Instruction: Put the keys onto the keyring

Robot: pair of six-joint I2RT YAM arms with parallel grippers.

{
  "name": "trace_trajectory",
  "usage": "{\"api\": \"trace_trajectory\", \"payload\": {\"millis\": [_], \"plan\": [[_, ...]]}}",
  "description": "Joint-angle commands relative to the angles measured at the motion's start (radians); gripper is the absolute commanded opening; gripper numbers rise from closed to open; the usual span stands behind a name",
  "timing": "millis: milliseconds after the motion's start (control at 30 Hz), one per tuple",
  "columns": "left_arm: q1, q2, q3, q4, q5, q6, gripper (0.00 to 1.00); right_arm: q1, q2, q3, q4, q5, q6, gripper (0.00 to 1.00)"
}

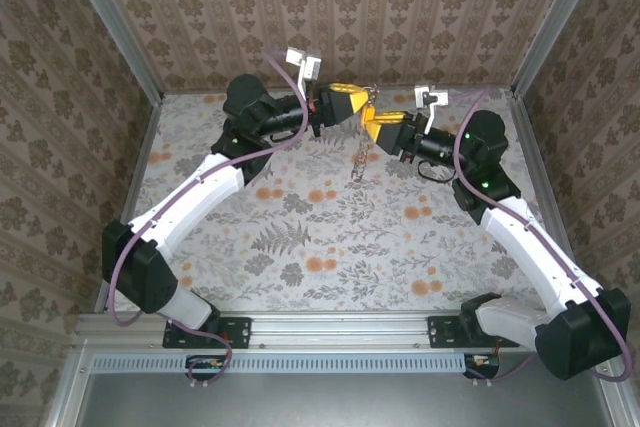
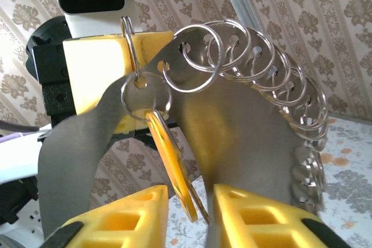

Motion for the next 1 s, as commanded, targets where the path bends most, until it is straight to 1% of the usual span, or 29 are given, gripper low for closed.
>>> {"api": "trace_trajectory", "payload": {"millis": [0,67,133,233,300,633,800,867,933,967], "plan": [[-0.009,0.0,-0.005,0.081,-0.016,-0.027,0.0,0.021,0.015,0.046,0.053,-0.009,0.008,0.22],[-0.011,0.002,-0.007,0.086,-0.02,-0.031,0.0,0.029,0.022,0.05,0.056,-0.016,0.01,0.21],[-0.012,0.004,-0.008,0.096,-0.021,-0.036,0.0,0.034,0.023,0.051,0.06,-0.018,0.01,0.14],[-0.014,0.01,-0.008,0.104,-0.021,-0.044,0.0,0.037,0.023,0.053,0.062,-0.02,0.01,0.08],[-0.014,0.012,-0.01,0.112,-0.022,-0.047,0.0,0.039,0.023,0.057,0.063,-0.026,0.013,0.0],[-0.015,0.02,-0.033,0.218,-0.045,-0.122,0.0,0.08,0.074,0.098,0.01,-0.029,-0.009,0.0],[-0.017,0.028,-0.043,0.251,-0.051,-0.151,0.0,0.086,0.091,0.123,-0.051,-0.028,-0.034,0.0],[-0.017,0.03,-0.05,0.258,-0.057,-0.155,0.0,0.086,0.075,0.134,-0.108,-0.012,-0.063,0.0],[-0.017,0.03,-0.053,0.264,-0.06,-0.159,0.0,0.084,0.045,0.138,-0.177,0.008,-0.1,0.18],[-0.016,0.03,-0.057,0.266,-0.063,-0.162,0.0,0.082,0.027,0.139,-0.211,0.022,-0.114,0.29]]}}
